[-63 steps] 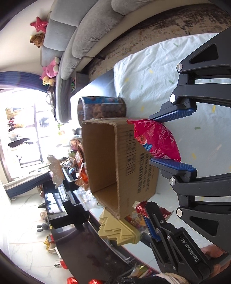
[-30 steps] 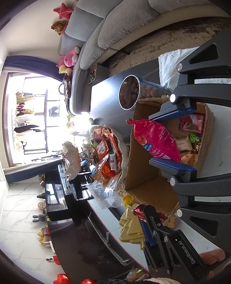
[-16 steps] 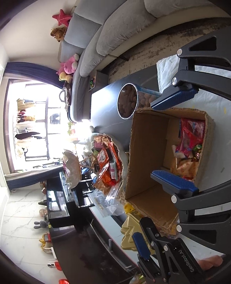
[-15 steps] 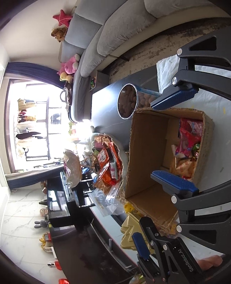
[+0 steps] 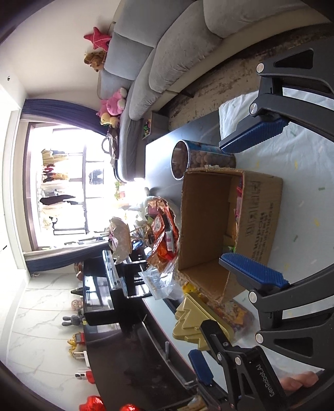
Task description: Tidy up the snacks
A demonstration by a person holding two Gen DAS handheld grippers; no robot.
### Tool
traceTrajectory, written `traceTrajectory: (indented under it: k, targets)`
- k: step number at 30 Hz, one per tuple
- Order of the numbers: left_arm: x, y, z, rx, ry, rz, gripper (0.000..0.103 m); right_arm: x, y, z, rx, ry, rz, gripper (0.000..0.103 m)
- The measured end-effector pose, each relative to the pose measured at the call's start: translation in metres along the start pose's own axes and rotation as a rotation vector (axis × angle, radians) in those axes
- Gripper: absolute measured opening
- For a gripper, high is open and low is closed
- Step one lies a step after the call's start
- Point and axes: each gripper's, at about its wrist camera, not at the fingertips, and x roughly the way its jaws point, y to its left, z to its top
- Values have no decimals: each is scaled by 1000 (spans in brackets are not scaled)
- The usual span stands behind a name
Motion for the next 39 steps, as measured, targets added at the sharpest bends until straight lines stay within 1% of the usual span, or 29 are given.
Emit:
traceTrajectory:
  k: [2,4,5,6,8,11,15,19,28,39]
  targets:
    - [-13,-2,-6,4,-8,5,90,-14,1,-6,4,-6,-3,85]
    - [-28,-3,-12,4,-24,2,92,-27,0,-12,13,-10,-3,86]
    - [-35,-4,-15,5,-30,5,95,-34,1,-15,18,-13,-4,86]
    - [-44,-5,-18,7,-40,11,96,-40,0,-19,22,-17,-6,87]
    - [-59,-7,-24,13,-58,16,100,-55,0,-25,23,-28,-17,91]
    - [-81,-11,-35,26,-82,29,103,-77,1,-36,25,-42,-32,93]
    - [-106,-12,-50,32,-98,33,103,-102,3,-51,20,-54,-41,95]
    - [-123,-11,-63,10,-96,33,103,-118,6,-64,20,-54,-44,96]
    - [-146,-11,-86,-4,-87,30,103,-146,14,-92,5,-48,-56,96]
    - [-166,-17,-98,9,-96,31,103,-165,14,-106,8,-51,-52,96]
